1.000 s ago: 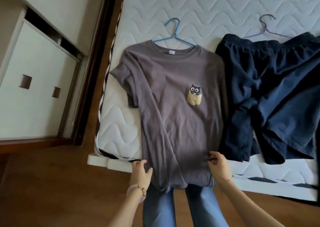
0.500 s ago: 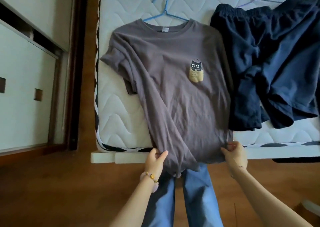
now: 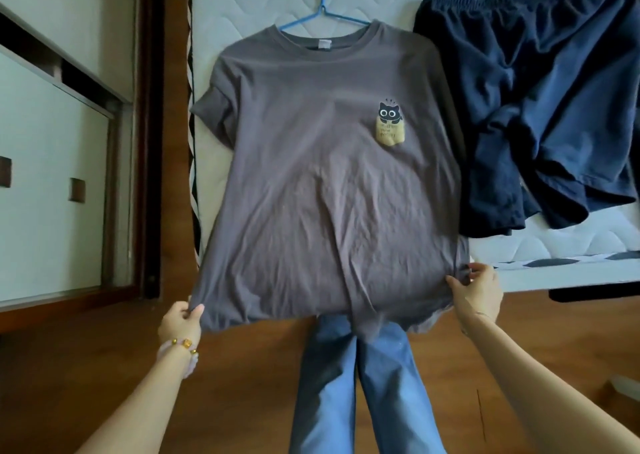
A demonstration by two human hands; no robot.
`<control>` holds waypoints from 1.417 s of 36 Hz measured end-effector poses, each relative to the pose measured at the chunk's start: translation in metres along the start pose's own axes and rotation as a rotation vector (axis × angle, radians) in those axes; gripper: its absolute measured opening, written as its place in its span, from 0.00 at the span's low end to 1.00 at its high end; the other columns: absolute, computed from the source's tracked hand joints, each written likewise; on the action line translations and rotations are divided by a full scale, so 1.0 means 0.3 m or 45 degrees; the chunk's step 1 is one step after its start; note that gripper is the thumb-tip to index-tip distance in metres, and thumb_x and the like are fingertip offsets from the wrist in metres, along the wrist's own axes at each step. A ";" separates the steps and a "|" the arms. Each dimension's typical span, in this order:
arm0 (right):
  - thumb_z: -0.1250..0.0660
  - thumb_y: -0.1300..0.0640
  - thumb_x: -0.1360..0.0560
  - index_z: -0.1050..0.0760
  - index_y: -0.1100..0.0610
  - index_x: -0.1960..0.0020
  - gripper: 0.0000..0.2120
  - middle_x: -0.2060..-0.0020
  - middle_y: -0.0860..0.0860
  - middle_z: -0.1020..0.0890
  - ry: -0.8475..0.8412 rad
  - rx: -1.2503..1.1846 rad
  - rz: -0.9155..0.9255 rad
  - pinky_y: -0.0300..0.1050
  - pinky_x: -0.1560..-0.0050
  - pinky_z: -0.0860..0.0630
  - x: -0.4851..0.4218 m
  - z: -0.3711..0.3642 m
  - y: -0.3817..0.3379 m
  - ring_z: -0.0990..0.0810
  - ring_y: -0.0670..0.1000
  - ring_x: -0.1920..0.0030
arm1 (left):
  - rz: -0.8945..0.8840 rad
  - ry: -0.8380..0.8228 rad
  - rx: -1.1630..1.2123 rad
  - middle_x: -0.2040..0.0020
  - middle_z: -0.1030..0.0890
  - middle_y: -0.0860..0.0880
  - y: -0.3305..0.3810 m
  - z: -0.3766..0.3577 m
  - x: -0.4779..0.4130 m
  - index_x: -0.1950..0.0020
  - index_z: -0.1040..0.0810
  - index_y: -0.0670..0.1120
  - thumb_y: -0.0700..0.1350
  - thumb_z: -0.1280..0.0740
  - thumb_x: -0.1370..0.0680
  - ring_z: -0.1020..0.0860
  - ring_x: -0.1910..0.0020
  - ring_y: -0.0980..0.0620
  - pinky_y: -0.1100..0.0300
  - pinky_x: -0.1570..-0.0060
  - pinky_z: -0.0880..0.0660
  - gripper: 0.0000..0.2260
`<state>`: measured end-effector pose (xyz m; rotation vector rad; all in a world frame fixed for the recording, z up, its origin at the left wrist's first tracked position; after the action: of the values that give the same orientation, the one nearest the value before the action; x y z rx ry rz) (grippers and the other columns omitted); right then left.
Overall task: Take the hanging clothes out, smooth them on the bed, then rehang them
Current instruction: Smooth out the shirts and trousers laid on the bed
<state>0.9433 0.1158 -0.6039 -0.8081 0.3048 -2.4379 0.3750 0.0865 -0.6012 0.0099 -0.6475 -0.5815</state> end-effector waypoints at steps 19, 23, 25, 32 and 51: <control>0.41 0.54 0.21 0.27 0.61 0.47 0.11 0.52 0.63 0.21 -0.174 0.201 -0.167 0.50 0.52 0.28 -0.129 0.079 0.087 0.24 0.65 0.52 | -0.190 -0.275 -0.081 0.63 0.19 0.37 -0.027 -0.103 0.052 0.60 0.23 0.34 0.39 0.32 0.25 0.24 0.62 0.42 0.58 0.67 0.35 0.08; 0.39 0.54 0.22 0.29 0.59 0.51 0.08 0.57 0.60 0.24 -0.184 0.223 -0.155 0.49 0.54 0.30 -0.135 0.092 0.086 0.24 0.63 0.54 | -0.052 -0.315 -0.128 0.61 0.19 0.33 -0.078 -0.177 0.079 0.56 0.22 0.31 0.40 0.31 0.25 0.22 0.62 0.39 0.57 0.66 0.34 0.10; 0.37 0.55 0.24 0.28 0.59 0.55 0.07 0.61 0.60 0.22 -0.254 0.263 -0.117 0.51 0.55 0.27 -0.147 0.073 0.086 0.24 0.62 0.59 | 0.005 -0.289 -0.164 0.58 0.18 0.34 -0.083 -0.188 0.093 0.56 0.22 0.32 0.40 0.32 0.24 0.22 0.59 0.39 0.57 0.64 0.33 0.09; 0.37 0.56 0.25 0.30 0.59 0.47 0.09 0.51 0.57 0.23 -0.101 0.295 0.118 0.51 0.53 0.26 -0.113 0.169 -0.088 0.23 0.61 0.50 | 0.003 -0.242 -0.180 0.40 0.20 0.40 0.109 -0.111 0.155 0.37 0.27 0.38 0.38 0.34 0.24 0.23 0.41 0.41 0.54 0.45 0.28 0.16; 0.36 0.63 0.26 0.24 0.57 0.40 0.15 0.46 0.53 0.18 -0.383 0.115 0.751 0.39 0.44 0.31 -0.430 0.055 -1.133 0.21 0.52 0.43 | -0.804 0.106 0.101 0.46 0.20 0.40 1.172 0.202 -0.240 0.45 0.21 0.39 0.33 0.36 0.25 0.21 0.47 0.41 0.55 0.47 0.27 0.10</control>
<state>0.8939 0.4682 -0.5271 -0.8818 0.2686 -1.7450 0.4726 0.4294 -0.5282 0.3205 -0.5823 -1.1567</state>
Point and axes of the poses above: each hand's wrist, its own x-axis away from the middle knuckle, its own z-axis out of the back of the hand, y = z × x, the point moved 9 cm from there along -x, towards the middle knuckle
